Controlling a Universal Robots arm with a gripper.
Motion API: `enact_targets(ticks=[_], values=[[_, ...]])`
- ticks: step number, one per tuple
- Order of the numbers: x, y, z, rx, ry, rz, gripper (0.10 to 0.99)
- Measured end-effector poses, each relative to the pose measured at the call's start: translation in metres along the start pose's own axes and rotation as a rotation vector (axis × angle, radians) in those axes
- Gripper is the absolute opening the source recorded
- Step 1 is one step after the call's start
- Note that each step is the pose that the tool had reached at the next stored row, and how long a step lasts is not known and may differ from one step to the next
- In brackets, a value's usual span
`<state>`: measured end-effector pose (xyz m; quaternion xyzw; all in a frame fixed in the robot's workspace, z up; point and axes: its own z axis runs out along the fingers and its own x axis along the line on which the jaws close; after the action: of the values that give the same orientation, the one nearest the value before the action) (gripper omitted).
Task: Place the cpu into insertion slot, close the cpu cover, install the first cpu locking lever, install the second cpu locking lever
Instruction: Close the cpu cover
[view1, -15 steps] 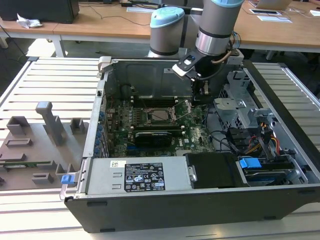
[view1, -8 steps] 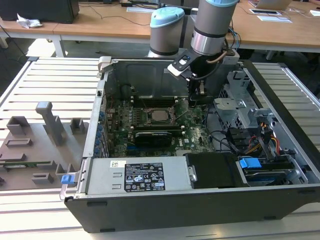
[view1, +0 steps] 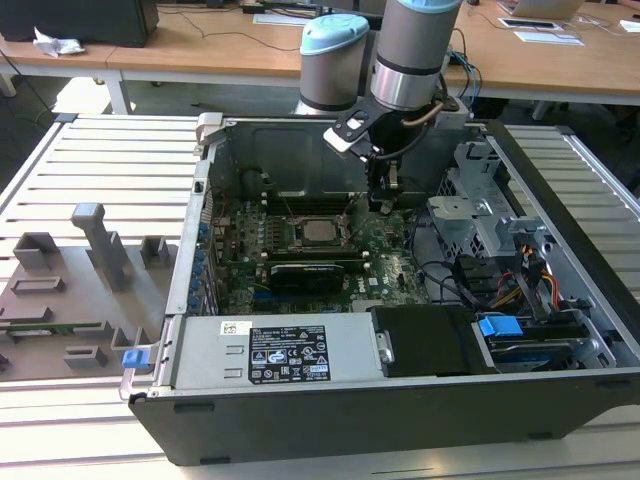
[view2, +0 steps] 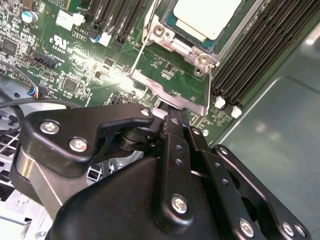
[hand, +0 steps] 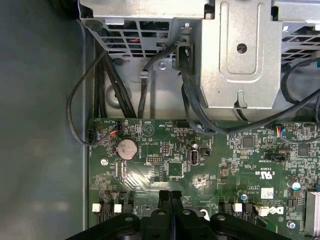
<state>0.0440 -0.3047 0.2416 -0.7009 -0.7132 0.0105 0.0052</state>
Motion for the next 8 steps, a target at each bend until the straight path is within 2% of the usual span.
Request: enact_targets(ticks=[8], values=[[0.0002, -0.0096, 0.0002, 0.0, 0.0, 0.0, 0.106]])
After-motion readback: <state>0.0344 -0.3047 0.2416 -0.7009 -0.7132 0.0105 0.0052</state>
